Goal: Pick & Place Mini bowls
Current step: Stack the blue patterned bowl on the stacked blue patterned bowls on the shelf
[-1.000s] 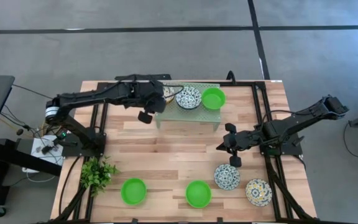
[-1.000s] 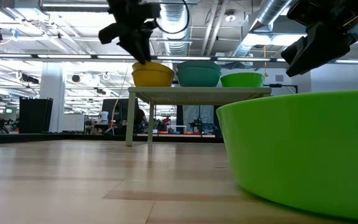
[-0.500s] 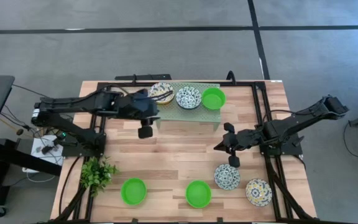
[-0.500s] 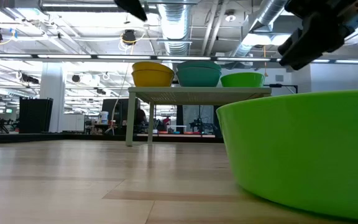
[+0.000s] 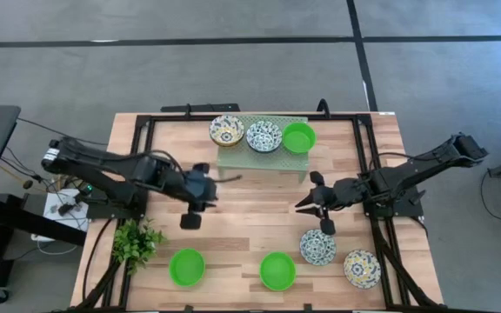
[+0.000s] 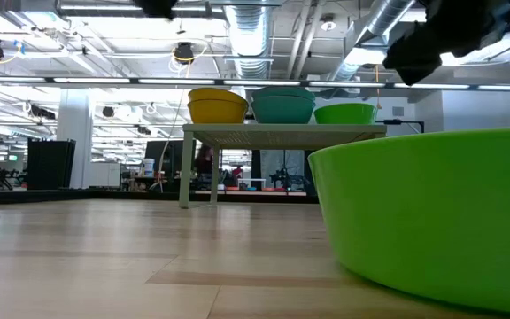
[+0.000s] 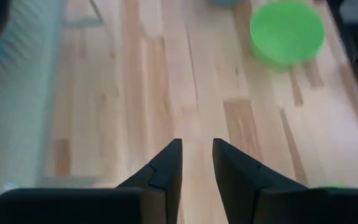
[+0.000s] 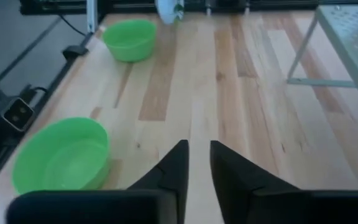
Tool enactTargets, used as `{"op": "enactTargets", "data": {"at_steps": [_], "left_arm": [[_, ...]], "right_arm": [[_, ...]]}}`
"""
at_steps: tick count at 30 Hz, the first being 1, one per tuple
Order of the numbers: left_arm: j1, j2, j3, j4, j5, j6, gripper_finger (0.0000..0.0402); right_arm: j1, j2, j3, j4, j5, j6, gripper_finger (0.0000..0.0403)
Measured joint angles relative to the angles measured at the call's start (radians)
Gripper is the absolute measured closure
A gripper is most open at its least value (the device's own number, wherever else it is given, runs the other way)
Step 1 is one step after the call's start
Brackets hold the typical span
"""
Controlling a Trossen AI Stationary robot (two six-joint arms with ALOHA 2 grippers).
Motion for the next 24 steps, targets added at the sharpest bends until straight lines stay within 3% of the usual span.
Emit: {"op": "enactTargets", "data": {"at_steps": [2,6,12,17,24], "left_arm": [[-0.020,0.000,-0.071,0.061,0.000,-0.012,0.0319],[-0.046,0.001,-0.235,0.345,0.001,-0.015,0.0333],[-0.048,0.001,-0.420,0.653,0.000,-0.019,0.0347],[-0.045,0.001,-0.473,0.734,0.000,-0.019,0.0352],[-0.045,0.001,-0.474,0.744,0.000,-0.019,0.0353]], "right_arm": [[0.000,0.000,0.013,-0.008,-0.025,0.007,0.0323],[0.004,0.000,0.053,-0.075,-0.058,0.082,0.0301],[0.040,0.053,0.114,-0.256,-0.112,0.283,0.0290],[0.082,0.230,0.188,-0.410,-0.190,0.416,0.0290],[0.085,0.454,0.364,-0.693,-0.212,0.430,0.0290]]}}
